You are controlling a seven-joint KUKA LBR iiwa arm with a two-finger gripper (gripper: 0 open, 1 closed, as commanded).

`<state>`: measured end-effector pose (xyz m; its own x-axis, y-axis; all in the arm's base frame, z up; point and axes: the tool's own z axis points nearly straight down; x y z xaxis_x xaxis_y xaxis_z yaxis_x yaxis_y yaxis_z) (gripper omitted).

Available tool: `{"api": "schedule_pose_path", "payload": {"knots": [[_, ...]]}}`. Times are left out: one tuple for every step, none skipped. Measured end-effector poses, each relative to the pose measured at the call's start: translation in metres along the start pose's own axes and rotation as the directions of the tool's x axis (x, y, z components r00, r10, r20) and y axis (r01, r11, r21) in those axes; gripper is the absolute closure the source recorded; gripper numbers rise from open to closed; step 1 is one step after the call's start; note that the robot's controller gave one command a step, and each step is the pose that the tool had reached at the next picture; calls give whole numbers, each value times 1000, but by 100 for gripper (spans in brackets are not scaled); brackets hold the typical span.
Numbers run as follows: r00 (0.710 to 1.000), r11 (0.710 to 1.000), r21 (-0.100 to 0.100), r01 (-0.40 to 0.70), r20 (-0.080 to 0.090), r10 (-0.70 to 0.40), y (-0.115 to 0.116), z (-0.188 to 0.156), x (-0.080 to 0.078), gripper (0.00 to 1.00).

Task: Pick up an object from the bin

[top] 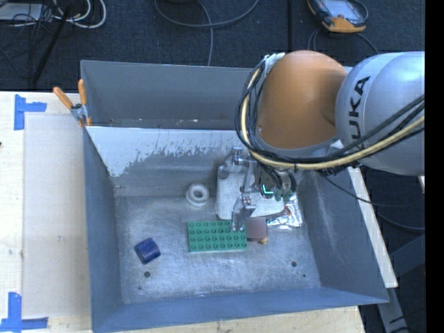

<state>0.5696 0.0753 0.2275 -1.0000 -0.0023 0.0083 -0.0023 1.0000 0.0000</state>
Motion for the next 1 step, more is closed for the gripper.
{"api": "schedule_pose_path", "payload": {"knots": [[970,970,1,244,-1,-244,-9,140,15,0]]}}
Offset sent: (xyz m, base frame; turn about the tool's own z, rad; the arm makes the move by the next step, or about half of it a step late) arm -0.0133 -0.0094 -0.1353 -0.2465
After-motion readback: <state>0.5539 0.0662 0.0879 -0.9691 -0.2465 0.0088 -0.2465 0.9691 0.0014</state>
